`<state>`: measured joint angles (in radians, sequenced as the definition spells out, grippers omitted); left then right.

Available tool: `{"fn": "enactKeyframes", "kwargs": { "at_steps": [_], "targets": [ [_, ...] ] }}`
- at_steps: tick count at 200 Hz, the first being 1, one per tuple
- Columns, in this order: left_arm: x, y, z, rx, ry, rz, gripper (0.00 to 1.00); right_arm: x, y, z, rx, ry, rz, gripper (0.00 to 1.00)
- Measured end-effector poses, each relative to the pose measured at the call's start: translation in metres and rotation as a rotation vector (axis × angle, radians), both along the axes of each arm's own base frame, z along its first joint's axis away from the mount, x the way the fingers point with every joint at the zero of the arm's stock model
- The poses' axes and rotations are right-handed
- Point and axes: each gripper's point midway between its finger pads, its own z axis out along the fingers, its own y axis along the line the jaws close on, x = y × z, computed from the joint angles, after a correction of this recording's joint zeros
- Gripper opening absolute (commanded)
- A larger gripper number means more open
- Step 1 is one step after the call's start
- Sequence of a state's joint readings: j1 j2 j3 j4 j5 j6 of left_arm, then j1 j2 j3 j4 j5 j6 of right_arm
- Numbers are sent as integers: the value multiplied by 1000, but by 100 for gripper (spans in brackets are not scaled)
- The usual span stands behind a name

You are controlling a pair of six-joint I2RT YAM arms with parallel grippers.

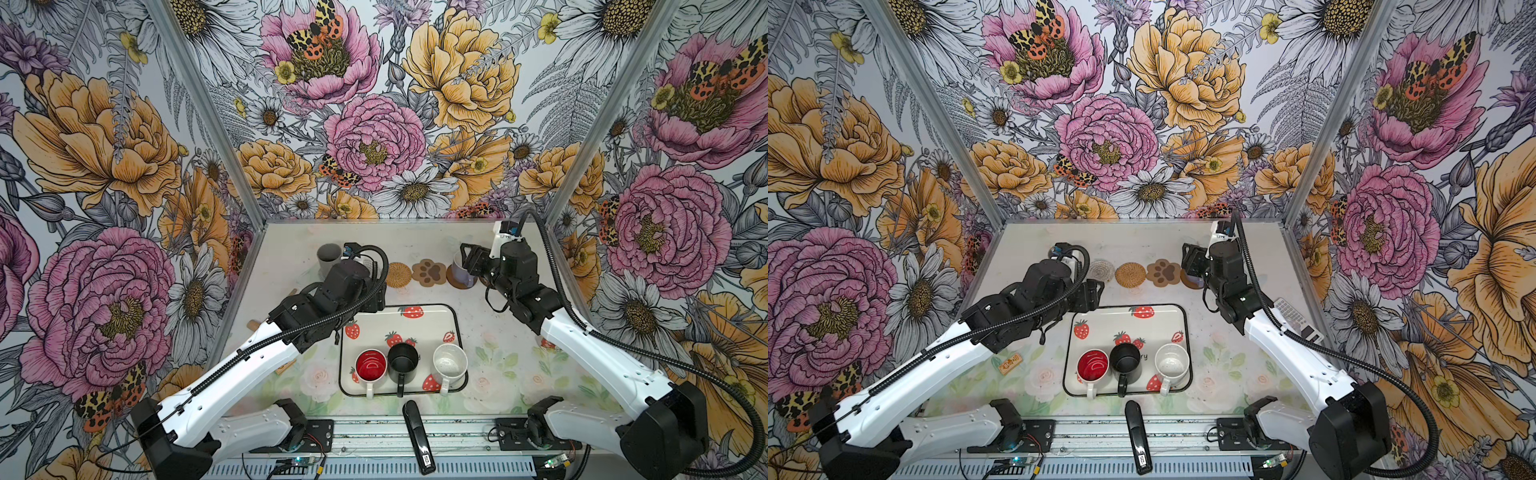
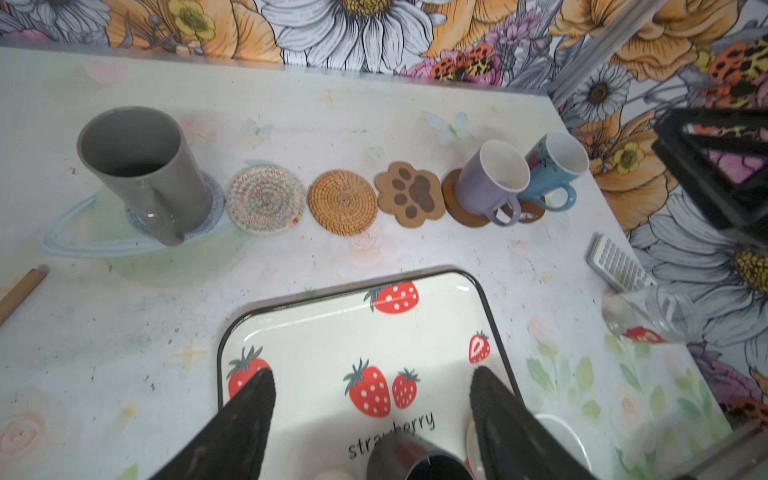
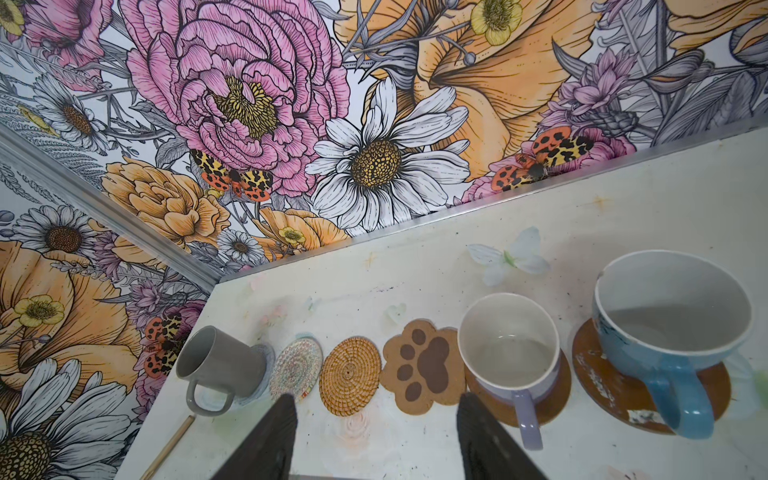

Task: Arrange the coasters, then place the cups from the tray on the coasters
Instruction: 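Lower the left gripper onto the red-lined white mug rim and close it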

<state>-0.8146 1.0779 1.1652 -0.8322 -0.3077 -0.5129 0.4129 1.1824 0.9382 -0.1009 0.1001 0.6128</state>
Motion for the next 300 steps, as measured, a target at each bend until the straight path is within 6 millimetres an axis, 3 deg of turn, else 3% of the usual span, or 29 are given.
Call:
{"fn": "enactKeyframes", "kwargs": {
  "at_steps": [53, 121, 208, 300],
  "targets": [
    [-66, 11, -26, 59, 155, -75, 71, -6, -2, -3, 7, -11, 3, 63],
    [-130, 21, -95, 201, 368, -134, 69, -3, 5, -2, 28, -20, 27, 63],
    [-157, 31, -147, 308, 494, -80, 70, 5, 13, -18, 40, 22, 46, 61],
    [-165, 16, -179, 260, 521, -75, 68, 10, 21, -37, 41, 70, 72, 60]
  ]
}}
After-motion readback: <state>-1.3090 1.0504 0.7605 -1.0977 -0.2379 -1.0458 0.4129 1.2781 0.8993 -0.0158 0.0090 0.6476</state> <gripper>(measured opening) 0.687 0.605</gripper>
